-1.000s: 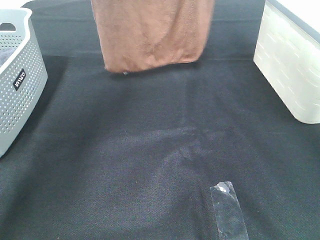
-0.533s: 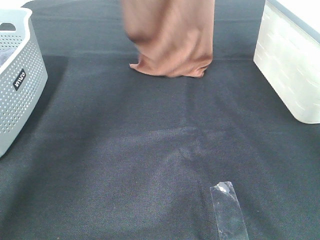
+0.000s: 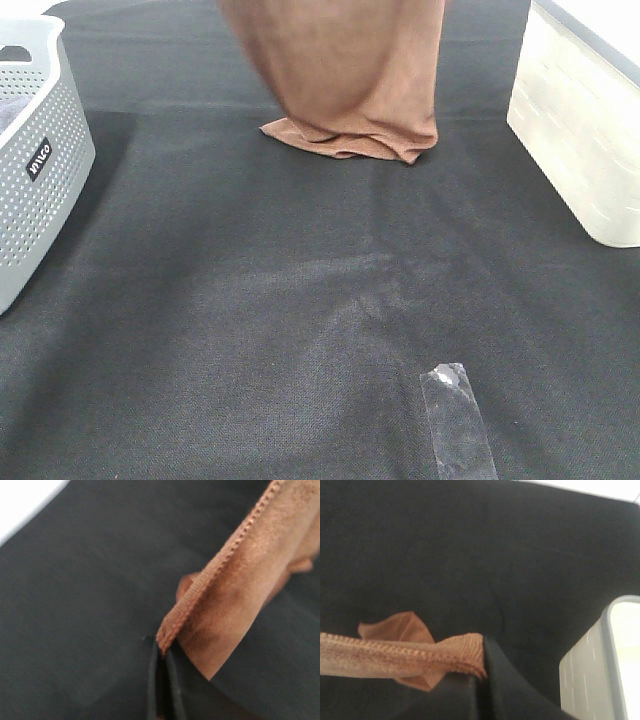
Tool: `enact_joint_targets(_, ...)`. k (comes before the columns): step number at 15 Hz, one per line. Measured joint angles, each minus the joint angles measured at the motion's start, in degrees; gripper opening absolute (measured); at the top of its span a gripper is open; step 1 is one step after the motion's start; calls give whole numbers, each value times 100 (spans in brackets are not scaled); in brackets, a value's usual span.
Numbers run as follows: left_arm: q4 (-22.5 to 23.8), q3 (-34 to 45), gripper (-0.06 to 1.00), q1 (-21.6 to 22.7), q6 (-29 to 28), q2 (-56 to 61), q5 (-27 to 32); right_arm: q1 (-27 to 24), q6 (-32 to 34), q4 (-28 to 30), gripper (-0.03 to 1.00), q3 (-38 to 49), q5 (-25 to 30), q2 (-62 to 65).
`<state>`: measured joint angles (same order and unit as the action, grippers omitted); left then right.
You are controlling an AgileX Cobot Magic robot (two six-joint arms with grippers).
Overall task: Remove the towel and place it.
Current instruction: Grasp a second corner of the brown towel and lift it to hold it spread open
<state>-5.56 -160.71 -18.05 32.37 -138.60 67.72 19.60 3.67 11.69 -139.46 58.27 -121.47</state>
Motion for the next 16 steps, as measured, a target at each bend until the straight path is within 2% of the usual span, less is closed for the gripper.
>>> enact_joint_targets(1, 6, 0, 0, -11, -166, 0, 103, 0, -46, -34, 0, 0, 183, 17)
enact_joint_targets(5, 52, 0, 0, -23, -1501, 120, 143, 0, -367, -189, 0, 0, 1014, 149)
enact_joint_targets(9, 189, 246, 0, -6, -1914, 584, 160, 0, -670, -791, 0, 395, 1117, 435)
enact_joint_targets(11, 195, 1215, 0, -6, -1960, 1169, 166, 0, -756, -1060, 0, 1014, 1117, 779)
enact_joint_targets(16, -80, 4578, 0, -52, -1954, 3231, 126, 46, -773, -1570, 0, 2676, 1083, 1942)
